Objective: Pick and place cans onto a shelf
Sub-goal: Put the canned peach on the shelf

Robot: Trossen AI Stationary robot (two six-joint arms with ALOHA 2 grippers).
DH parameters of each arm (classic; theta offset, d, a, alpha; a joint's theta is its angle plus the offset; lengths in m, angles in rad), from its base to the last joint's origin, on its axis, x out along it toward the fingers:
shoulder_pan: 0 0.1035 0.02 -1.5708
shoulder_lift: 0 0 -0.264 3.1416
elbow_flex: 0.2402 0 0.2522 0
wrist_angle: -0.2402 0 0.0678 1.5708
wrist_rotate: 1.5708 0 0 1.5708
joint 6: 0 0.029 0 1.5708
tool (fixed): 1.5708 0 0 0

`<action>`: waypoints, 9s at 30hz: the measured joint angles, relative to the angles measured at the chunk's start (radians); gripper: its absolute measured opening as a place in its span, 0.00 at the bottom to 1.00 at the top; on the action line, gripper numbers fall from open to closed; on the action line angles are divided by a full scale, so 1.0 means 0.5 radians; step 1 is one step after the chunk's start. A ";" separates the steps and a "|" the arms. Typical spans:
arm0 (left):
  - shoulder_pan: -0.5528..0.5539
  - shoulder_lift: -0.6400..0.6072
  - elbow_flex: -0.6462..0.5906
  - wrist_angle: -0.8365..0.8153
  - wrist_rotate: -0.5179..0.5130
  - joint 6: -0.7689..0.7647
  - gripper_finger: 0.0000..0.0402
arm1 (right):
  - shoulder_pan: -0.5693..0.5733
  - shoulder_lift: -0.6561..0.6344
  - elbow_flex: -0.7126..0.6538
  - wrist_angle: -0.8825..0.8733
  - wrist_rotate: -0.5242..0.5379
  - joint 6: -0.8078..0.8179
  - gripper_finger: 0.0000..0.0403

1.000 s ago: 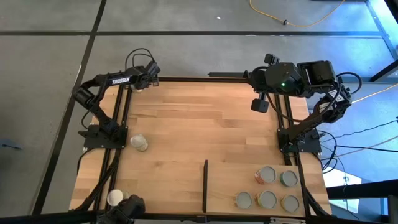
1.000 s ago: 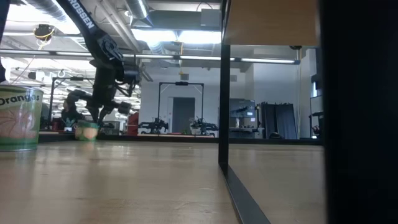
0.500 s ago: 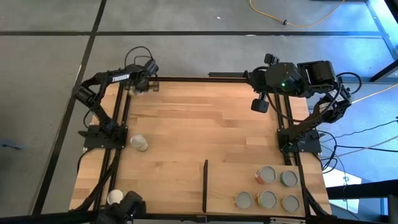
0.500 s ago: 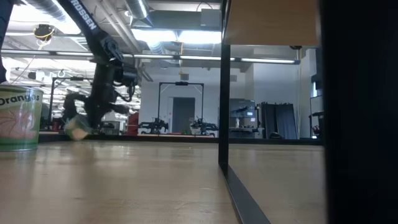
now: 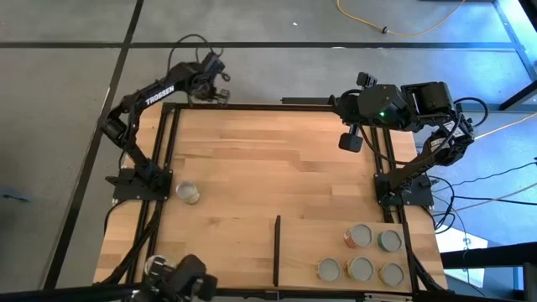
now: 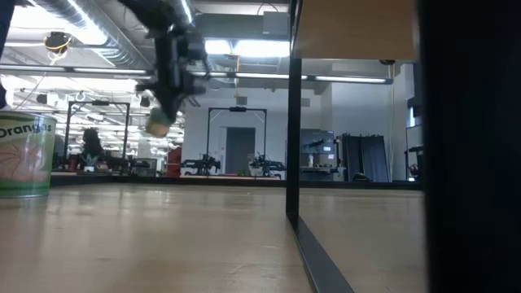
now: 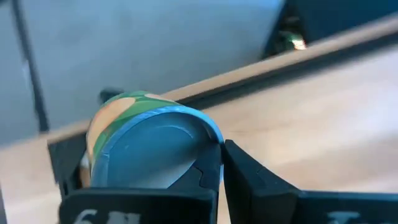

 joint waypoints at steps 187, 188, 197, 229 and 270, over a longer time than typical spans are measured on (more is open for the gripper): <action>-1.908 -1.384 0.489 -1.084 0.224 0.458 0.09 | -0.064 1.585 -0.427 1.584 -1.202 0.892 0.24; -1.908 -1.383 0.489 -1.084 0.224 0.458 0.09 | -0.064 1.585 -0.442 1.601 -1.205 0.892 0.24; -1.908 -1.384 0.489 -1.084 0.224 0.458 0.09 | -0.080 1.585 -0.596 1.647 -1.205 0.901 0.24; -1.908 -1.384 0.489 -1.084 0.224 0.458 0.09 | -0.081 1.646 -0.536 1.690 -1.244 0.926 0.02; -1.907 -1.383 0.489 -1.090 0.307 0.561 0.09 | 0.382 0.824 0.063 0.158 -0.935 0.892 0.01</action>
